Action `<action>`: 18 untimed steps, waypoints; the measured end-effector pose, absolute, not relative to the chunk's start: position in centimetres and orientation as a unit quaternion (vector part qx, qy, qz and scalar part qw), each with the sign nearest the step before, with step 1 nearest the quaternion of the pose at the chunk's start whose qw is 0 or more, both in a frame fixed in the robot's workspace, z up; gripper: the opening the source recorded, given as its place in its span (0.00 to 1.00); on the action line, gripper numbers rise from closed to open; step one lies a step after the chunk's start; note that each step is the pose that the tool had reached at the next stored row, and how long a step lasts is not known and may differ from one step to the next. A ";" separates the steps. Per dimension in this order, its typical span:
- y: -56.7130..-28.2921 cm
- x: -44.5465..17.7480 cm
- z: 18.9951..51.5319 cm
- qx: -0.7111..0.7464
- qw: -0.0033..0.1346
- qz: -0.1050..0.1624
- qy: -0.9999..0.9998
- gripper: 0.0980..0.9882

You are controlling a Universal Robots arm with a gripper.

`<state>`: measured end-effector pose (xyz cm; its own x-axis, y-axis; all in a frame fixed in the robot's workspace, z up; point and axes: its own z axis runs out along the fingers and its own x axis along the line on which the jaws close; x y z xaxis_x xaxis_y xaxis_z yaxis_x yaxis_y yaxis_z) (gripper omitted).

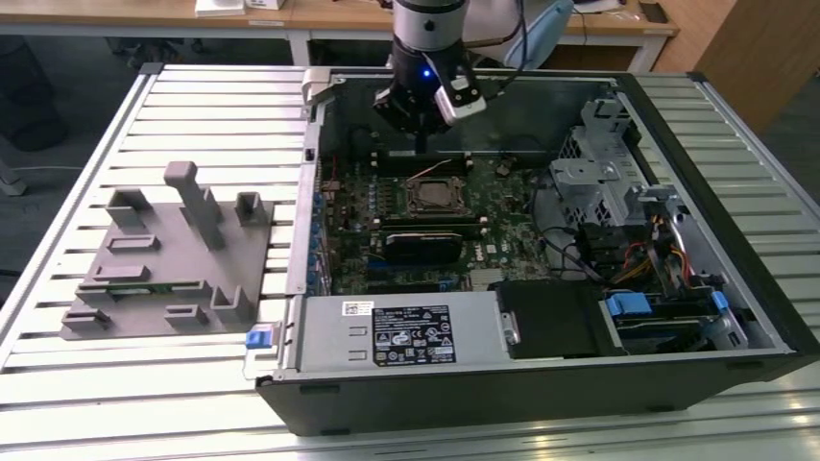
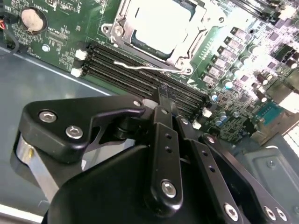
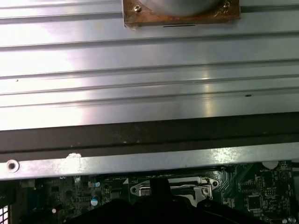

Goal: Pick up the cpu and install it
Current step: 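Install the first cpu locking lever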

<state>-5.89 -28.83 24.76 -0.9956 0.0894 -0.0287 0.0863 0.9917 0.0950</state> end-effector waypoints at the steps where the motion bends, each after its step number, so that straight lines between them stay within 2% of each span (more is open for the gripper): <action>1: -28.8 -5.9 24.7 0.044 0.016 0.047 0.998 0.01; 18: -28.9 -4.4 22.9 0.025 0.016 0.046 0.999 0.01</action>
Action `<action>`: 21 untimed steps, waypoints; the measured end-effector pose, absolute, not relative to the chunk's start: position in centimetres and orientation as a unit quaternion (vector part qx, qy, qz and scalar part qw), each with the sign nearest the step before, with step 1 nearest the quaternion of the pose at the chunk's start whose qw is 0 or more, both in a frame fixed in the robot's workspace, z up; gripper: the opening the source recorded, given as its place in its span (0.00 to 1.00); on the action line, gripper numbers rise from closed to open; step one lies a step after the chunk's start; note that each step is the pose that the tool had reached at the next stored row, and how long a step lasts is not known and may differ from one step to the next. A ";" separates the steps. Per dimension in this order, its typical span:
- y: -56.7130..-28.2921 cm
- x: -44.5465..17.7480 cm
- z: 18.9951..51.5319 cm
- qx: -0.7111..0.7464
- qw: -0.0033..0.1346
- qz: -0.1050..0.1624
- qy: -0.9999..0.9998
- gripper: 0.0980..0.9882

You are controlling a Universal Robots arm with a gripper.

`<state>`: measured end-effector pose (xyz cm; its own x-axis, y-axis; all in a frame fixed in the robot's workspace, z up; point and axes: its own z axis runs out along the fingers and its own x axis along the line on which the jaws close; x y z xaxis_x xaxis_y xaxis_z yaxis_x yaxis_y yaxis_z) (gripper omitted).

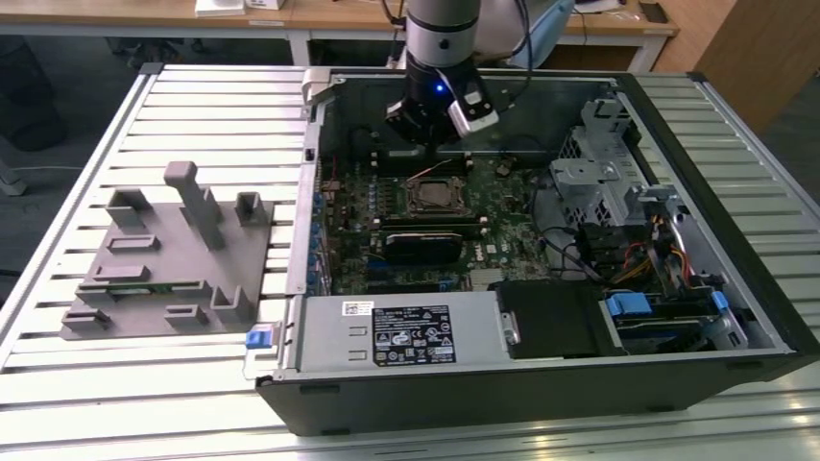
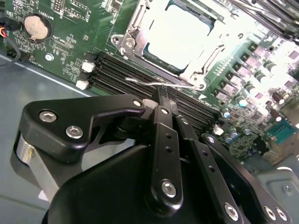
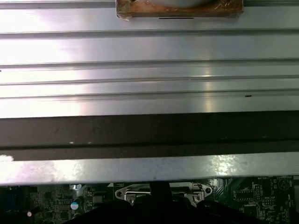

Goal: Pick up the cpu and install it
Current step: 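Install the first cpu locking lever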

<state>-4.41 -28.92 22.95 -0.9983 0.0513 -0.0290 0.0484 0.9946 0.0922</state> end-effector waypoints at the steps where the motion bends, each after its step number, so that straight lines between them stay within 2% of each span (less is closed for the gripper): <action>1: -28.9 -4.3 22.9 0.022 0.016 0.046 0.999 0.01; 21: -28.9 -3.1 22.2 0.011 0.015 0.045 0.999 0.01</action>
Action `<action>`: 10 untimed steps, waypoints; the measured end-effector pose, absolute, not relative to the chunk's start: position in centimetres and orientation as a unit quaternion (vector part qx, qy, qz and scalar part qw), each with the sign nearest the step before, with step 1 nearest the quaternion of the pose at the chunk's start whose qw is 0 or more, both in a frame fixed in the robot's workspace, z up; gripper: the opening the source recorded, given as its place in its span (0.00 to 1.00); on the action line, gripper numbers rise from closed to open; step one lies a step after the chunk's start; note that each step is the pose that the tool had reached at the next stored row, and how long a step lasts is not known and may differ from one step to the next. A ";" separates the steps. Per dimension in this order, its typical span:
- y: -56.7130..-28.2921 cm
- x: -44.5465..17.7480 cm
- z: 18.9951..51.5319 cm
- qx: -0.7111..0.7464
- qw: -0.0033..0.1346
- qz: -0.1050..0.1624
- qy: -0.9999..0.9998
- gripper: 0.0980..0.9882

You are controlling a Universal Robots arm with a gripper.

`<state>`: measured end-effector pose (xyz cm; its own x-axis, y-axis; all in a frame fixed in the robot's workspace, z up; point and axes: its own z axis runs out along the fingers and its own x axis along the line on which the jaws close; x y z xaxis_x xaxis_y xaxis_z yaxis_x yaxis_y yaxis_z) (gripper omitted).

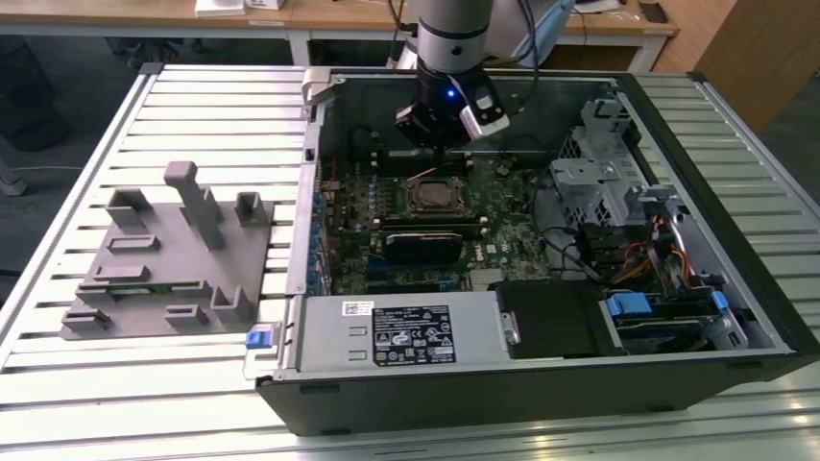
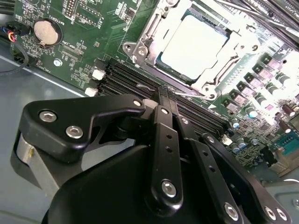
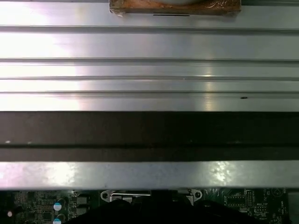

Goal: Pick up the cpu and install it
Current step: 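Install the first cpu locking lever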

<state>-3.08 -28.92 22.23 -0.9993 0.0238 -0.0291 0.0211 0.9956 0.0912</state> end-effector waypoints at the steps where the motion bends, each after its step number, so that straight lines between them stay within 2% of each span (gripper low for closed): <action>1: -28.9 -3.0 22.2 0.011 0.015 0.045 0.999 0.01; 10: -28.9 -2.7 21.6 0.011 0.015 0.045 0.999 0.01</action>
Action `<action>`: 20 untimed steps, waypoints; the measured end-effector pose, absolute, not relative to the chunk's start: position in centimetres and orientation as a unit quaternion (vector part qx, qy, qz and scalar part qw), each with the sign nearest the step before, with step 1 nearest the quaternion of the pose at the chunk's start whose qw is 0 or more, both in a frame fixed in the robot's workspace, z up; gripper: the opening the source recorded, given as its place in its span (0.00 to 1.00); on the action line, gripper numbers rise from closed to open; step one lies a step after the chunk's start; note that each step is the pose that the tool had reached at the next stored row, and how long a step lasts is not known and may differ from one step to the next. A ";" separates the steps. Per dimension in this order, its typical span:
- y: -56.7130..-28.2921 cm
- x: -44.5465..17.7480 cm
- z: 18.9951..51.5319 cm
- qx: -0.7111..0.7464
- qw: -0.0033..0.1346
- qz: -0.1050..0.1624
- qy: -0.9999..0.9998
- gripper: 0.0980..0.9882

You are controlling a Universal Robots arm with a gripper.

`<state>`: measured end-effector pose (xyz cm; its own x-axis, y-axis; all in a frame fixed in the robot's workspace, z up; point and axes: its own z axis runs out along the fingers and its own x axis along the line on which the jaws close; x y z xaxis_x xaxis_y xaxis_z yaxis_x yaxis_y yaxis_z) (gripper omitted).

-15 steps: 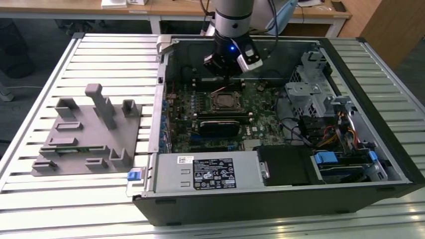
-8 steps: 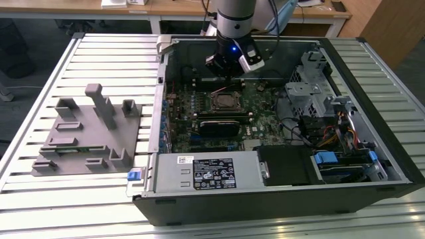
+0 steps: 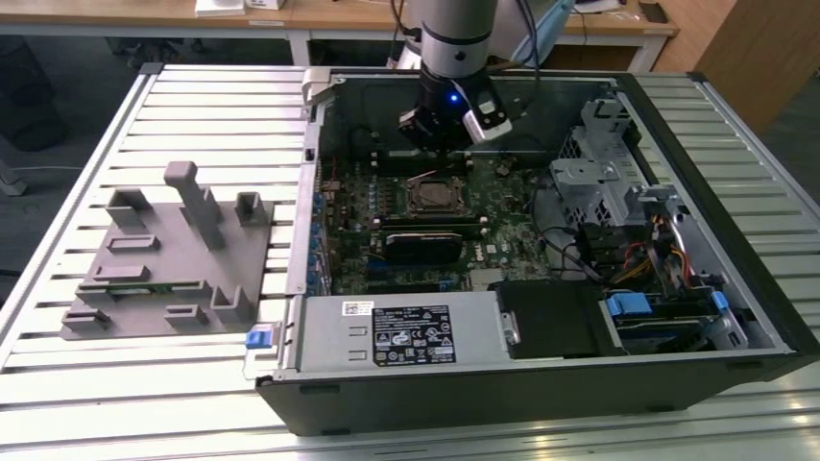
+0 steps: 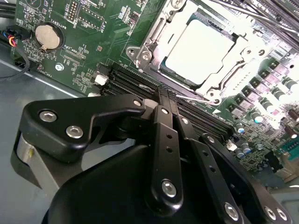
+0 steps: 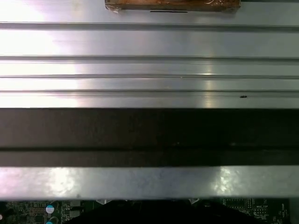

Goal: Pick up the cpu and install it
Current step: 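Install the first cpu locking lever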

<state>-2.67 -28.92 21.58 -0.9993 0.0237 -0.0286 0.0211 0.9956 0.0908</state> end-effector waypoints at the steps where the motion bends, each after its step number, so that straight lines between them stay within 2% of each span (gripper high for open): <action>1: -28.9 -2.6 21.5 0.011 0.015 0.045 0.999 0.01; 20: -28.8 -2.1 20.0 0.012 0.007 0.044 0.999 0.01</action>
<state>-2.06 -28.85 19.96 -0.9996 0.0237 -0.0124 0.0225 0.9958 0.0888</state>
